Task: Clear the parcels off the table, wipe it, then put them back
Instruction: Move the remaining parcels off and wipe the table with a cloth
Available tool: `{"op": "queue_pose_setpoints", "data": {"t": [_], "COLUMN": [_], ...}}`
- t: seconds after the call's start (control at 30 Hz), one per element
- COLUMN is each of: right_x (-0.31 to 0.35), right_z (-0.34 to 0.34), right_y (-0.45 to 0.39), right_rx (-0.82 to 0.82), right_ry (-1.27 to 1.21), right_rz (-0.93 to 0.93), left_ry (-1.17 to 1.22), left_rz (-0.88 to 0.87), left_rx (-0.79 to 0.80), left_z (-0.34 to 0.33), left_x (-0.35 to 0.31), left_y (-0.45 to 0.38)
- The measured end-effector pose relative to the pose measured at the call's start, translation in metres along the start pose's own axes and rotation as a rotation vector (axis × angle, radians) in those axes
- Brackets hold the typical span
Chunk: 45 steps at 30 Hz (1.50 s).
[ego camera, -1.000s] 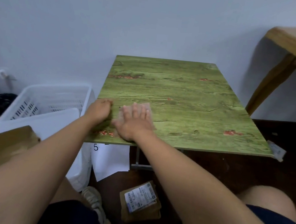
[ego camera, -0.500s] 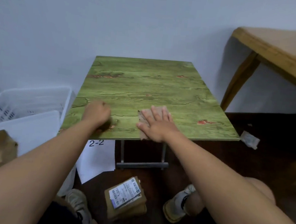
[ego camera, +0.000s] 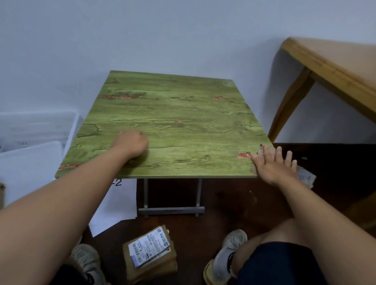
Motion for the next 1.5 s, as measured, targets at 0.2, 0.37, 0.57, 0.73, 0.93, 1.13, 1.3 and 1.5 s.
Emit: {"op": "queue_pose_setpoints", "data": {"t": [0.2, 0.37, 0.57, 0.73, 0.93, 1.13, 1.3, 1.5], "right_x": [0.126, 0.281, 0.428, 0.468, 0.458, 0.386, 0.366, 0.424], "right_z": [-0.024, -0.059, -0.112, -0.122, -0.07, -0.033, 0.002, -0.101], "right_y": [0.022, 0.077, 0.159, 0.214, 0.204, 0.109, 0.117, 0.148], "right_rx": [0.027, 0.074, 0.076, 0.001, 0.508, 0.131, -0.258, 0.062], "right_ry": [0.059, 0.141, 0.24, 0.226, -1.009, -0.895, -0.42, 0.179], "right_rz": [0.228, 0.533, 0.904, 1.237, 0.952, 0.534, 0.693, 0.88], "left_ry": [0.231, 0.255, 0.355, 0.496, 0.785, 0.896, 0.849, 0.506], "left_rz": [0.019, 0.168, 0.28, 0.343, 0.393, 0.319, 0.303, 0.219], "left_rx": [-0.093, -0.276, -0.399, -0.44, -0.45, -0.411, -0.371, -0.326], "left_z": [0.035, 0.082, 0.115, 0.121, 0.123, 0.12, 0.106, 0.096], "left_x": [0.027, 0.101, 0.181, 0.225, 0.24, 0.211, 0.19, 0.158], "left_y": [0.005, 0.026, 0.067, 0.083, 0.083, 0.071, 0.059, 0.06]}}
Point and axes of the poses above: each hand's wrist, its own y-axis away from the middle knuckle, its own z-axis out of the back of the hand, x = y × z, the point moved 10 cm from there along -y, towards the middle knuckle, and after that the axes turned 4 degrees about x, right-handed, at the moved point
